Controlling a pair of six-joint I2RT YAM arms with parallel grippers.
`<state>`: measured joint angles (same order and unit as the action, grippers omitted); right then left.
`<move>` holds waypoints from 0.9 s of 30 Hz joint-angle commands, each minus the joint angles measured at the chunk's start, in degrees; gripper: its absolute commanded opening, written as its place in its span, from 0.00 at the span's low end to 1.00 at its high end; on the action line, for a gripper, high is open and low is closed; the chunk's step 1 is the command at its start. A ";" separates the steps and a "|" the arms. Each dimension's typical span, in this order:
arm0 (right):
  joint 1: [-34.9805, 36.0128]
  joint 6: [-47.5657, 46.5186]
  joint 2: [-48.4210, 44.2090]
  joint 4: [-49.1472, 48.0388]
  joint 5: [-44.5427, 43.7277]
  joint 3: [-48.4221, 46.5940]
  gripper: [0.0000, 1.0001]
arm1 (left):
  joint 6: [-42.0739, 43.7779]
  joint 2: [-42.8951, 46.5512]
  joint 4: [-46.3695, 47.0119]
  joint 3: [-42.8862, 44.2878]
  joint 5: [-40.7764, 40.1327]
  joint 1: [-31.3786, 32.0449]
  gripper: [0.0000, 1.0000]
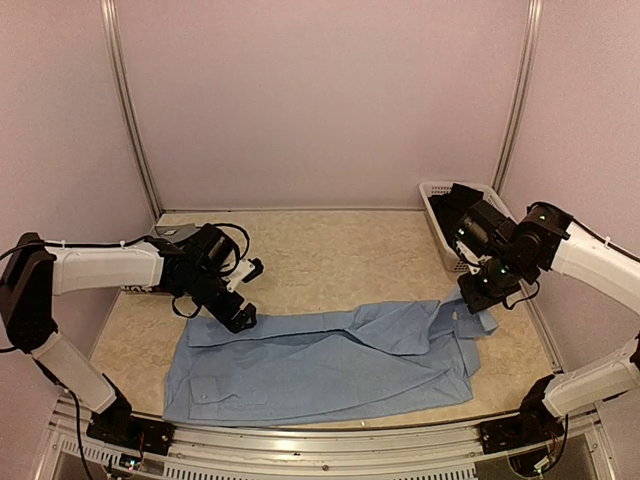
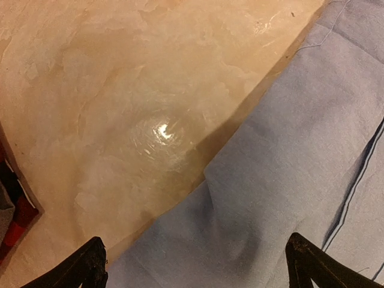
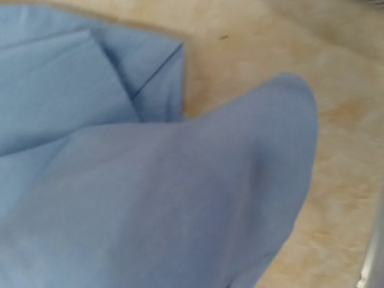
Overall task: Fold and stack the long sleeve shirts
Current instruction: Move the rectangle-folded shirt to the center of the board.
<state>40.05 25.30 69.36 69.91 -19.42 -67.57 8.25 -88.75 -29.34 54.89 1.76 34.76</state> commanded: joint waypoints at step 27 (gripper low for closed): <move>6.42 -3.39 31.74 -28.07 8.64 5.60 0.00 | -7.90 -2.47 -3.48 1.84 1.23 -6.20 0.96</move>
<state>46.02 19.79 99.72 44.51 -10.61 -63.90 1.02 -90.08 -32.56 55.44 1.93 28.93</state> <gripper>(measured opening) 0.007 0.965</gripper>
